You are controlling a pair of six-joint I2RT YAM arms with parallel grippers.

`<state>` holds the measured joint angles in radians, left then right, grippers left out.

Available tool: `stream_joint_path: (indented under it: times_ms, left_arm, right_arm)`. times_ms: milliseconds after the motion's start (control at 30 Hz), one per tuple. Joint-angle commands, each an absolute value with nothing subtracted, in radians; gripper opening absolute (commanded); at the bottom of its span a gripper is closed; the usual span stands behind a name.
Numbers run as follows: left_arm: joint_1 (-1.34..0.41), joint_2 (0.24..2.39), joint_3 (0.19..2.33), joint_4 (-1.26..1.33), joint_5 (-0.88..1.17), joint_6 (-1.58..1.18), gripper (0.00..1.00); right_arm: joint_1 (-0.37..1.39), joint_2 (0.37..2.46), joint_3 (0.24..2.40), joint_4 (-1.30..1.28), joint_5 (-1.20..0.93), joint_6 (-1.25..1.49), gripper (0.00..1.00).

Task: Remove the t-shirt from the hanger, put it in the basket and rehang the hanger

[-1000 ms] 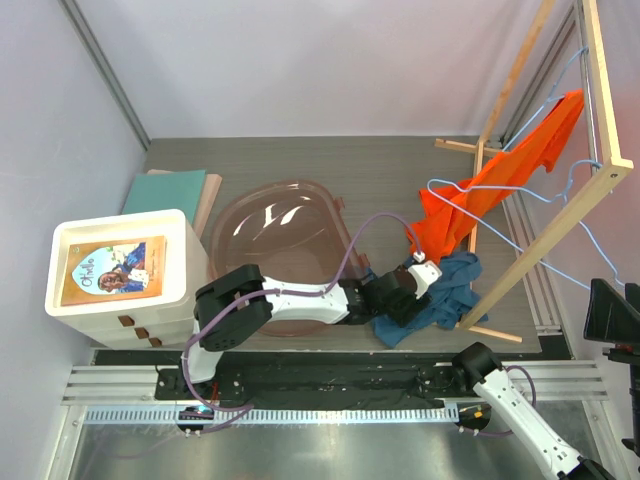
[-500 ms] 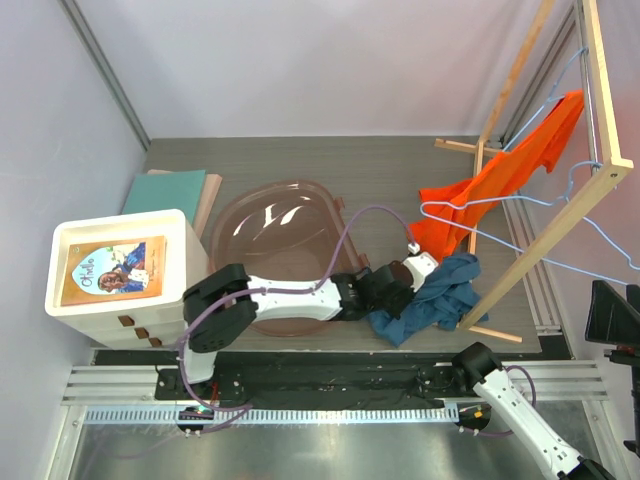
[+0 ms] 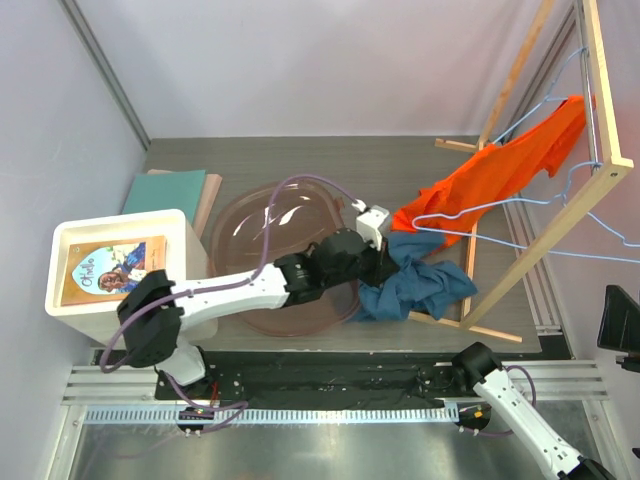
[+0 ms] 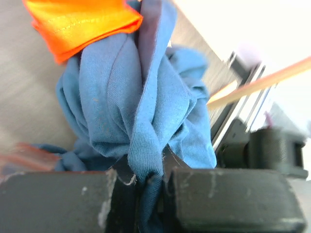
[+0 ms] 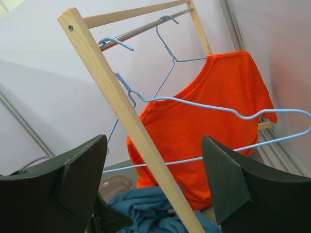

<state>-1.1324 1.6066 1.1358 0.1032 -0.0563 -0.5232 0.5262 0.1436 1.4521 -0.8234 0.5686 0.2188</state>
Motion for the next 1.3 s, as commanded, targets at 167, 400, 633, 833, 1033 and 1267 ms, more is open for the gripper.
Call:
stream_joint_path:
  times_ms: [167,400,633,833,1033,1267]
  left_arm:
    - [-1.022,1.277,1.183,0.049,-0.206,-0.503,0.0]
    - [-1.012,1.138,1.333,-0.118,-0.32,-0.339,0.0]
    - [-1.002,1.051,1.304,-0.181,-0.402,-0.31,0.0]
    - [-1.002,1.002,1.247,-0.204,-0.48,-0.279,0.0]
    - [-0.98,0.995,1.305,-0.235,-0.525,-0.18,0.0]
    - [-0.98,1.006,1.367,-0.281,-0.552,-0.107,0.0]
  right_arm:
    - [0.534,0.176,1.445,-0.796,0.572,0.202,0.83]
    - [0.532,0.17,1.422,-0.784,0.569,0.215,0.83]
    - [0.534,0.17,1.413,-0.782,0.571,0.215,0.83]
    - [0.534,0.167,1.396,-0.781,0.575,0.218,0.83]
    - [0.534,0.172,1.387,-0.776,0.572,0.216,0.83]
    - [0.534,0.166,1.374,-0.773,0.574,0.225,0.83]
